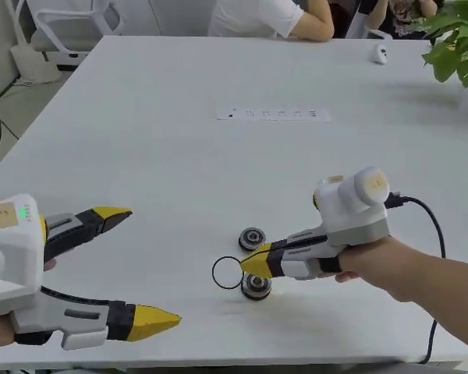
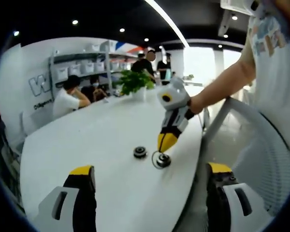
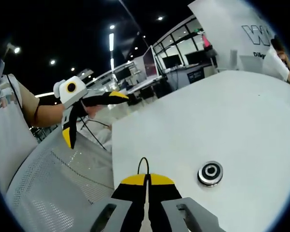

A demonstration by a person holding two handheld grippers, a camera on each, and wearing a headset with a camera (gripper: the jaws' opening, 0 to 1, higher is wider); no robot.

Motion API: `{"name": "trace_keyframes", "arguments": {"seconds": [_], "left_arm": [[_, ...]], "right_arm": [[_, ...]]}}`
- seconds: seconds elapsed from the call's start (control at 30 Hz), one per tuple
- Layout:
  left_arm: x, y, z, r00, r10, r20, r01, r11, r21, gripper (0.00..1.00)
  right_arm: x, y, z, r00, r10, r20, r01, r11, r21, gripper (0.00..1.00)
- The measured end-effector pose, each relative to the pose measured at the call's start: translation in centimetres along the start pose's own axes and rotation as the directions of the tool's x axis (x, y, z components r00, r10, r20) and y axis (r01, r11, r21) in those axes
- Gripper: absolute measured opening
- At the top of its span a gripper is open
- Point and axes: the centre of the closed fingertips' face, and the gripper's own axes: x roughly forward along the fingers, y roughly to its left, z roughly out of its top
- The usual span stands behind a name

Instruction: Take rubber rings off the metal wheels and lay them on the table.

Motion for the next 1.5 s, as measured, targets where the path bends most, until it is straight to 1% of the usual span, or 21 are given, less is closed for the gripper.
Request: {"name": "trace_keyframes", "arguments": {"seconds": [0.17,0.27,0.4,0.57,0.67,0.83,0.87,0.97,1.07,1.13,1.23,1.3,1.43,1.5], "left_arm": [[-0.5,0.2,-0.4,0.9999,0.010,-0.008,-0.010,1.000,-0.002,0.97],[-0.7,0.4,-0.6,0.9998,0.018,-0.011,-0.018,1.000,-0.008,0.97],[-0.7,0.4,-0.8,0.9997,0.022,-0.015,-0.022,1.000,-0.014,0.97],[-0.5,0.3,-0.9,0.9996,0.017,-0.020,-0.017,1.000,-0.010,0.97],[-0.5,0.3,-1.0,0.9996,0.014,-0.025,-0.014,1.000,-0.008,0.96],[-0.5,0.2,-1.1,0.9995,0.013,-0.029,-0.014,1.000,-0.009,0.96],[-0.5,0.2,-1.2,0.9994,0.013,-0.032,-0.013,1.000,-0.008,0.96],[-0.5,0.2,-1.3,0.9993,0.013,-0.035,-0.013,1.000,-0.008,0.96],[-0.5,0.1,-1.3,0.9993,0.013,-0.035,-0.013,1.000,-0.010,0.96],[-0.5,0.1,-1.4,0.9992,0.011,-0.039,-0.011,1.000,-0.009,0.96],[-0.5,0.1,-1.3,0.9992,0.011,-0.039,-0.011,1.000,-0.007,0.95],[-0.3,0.1,-1.2,0.9992,0.010,-0.038,-0.010,1.000,-0.006,0.95],[0.0,0.1,-0.9,0.9993,0.005,-0.038,-0.004,1.000,0.003,0.94],[0.3,0.2,-0.6,0.9994,0.002,-0.035,-0.001,1.000,0.010,0.93]], "right_arm": [[1.0,0.1,0.2,1.0000,0.005,-0.003,-0.005,1.000,0.002,0.00],[1.5,-0.1,0.0,0.9998,-0.002,-0.018,0.002,1.000,-0.010,0.00],[2.1,-0.2,-0.2,0.9995,-0.006,-0.032,0.006,1.000,-0.009,0.00],[2.9,-0.1,-1.1,0.9980,-0.012,-0.063,0.010,1.000,-0.023,0.00],[3.4,-0.2,-1.8,0.9961,-0.029,-0.084,0.026,0.999,-0.038,0.00],[3.7,-0.5,-2.0,0.9943,-0.057,-0.090,0.052,0.997,-0.057,0.00],[3.8,-0.7,-2.0,0.9932,-0.072,-0.091,0.065,0.995,-0.071,0.00],[3.8,-0.8,-1.9,0.9934,-0.078,-0.084,0.072,0.995,-0.075,0.08],[3.8,-0.9,-1.9,0.9928,-0.086,-0.084,0.078,0.993,-0.091,0.10],[3.8,-1.0,-1.8,0.9929,-0.091,-0.076,0.084,0.992,-0.093,0.15],[3.3,-1.2,-1.4,0.9931,-0.104,-0.054,0.099,0.991,-0.093,0.21],[2.9,-1.2,-1.0,0.9935,-0.107,-0.039,0.103,0.990,-0.095,0.22],[2.2,-1.3,-0.3,0.9935,-0.113,-0.012,0.111,0.988,-0.104,0.28],[1.9,-1.4,0.0,0.9934,-0.114,-0.001,0.114,0.988,-0.106,0.29]]}}
